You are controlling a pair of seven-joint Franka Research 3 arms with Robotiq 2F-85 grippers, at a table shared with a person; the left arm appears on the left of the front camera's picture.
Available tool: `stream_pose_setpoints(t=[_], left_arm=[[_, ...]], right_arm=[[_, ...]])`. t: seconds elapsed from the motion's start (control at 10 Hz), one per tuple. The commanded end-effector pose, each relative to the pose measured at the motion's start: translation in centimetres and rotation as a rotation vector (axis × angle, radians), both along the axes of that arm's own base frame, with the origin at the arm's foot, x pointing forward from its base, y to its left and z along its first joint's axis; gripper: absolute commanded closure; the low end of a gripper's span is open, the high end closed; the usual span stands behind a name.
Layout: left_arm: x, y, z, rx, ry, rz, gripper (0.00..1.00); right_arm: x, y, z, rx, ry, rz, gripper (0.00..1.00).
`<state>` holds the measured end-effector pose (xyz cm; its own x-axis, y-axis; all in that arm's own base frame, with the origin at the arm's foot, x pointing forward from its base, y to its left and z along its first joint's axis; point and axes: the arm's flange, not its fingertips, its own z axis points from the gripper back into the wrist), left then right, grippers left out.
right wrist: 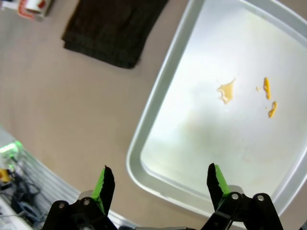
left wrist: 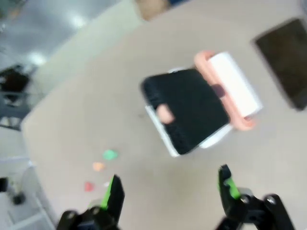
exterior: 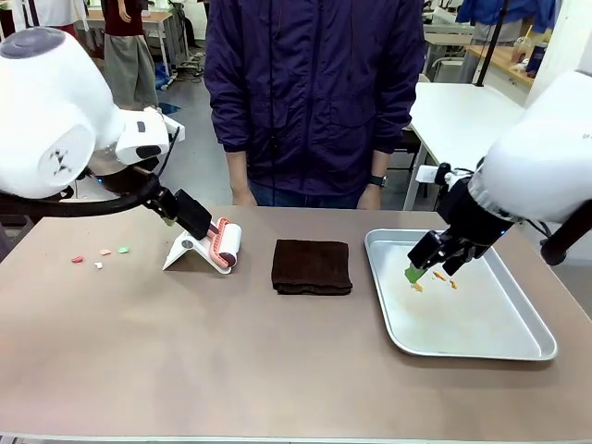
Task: Clean the surface of the table.
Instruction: Hold the Lint Roller with your left hand and the towel with your right hand.
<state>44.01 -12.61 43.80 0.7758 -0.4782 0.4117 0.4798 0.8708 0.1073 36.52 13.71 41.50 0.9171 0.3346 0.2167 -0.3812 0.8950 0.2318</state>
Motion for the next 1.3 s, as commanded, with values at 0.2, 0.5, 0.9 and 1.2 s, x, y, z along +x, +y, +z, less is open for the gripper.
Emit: stream_pose_setpoints(t=[0.2,0.5,0.9,1.2], left_arm=[[1.6,11.0,4.0,-0.362,0.478,-0.037,0.0],[4.1,18.9,2.2,-0.634,0.815,0.219,0.0],[3.5,28.6,-2.0,-0.891,0.822,0.849,0.0],[3.6,27.6,-2.4,-0.675,0.881,0.545,0.0]], right_arm=[[-1.8,-6.0,3.7,0.516,0.223,-0.054,0.0],[-2.3,-10.5,4.7,0.665,0.436,-0.292,0.0],[-3.2,-17.2,3.3,0.852,0.4,-0.506,0.0],[-3.1,-18.9,3.1,0.827,0.42,-0.508,0.0]])
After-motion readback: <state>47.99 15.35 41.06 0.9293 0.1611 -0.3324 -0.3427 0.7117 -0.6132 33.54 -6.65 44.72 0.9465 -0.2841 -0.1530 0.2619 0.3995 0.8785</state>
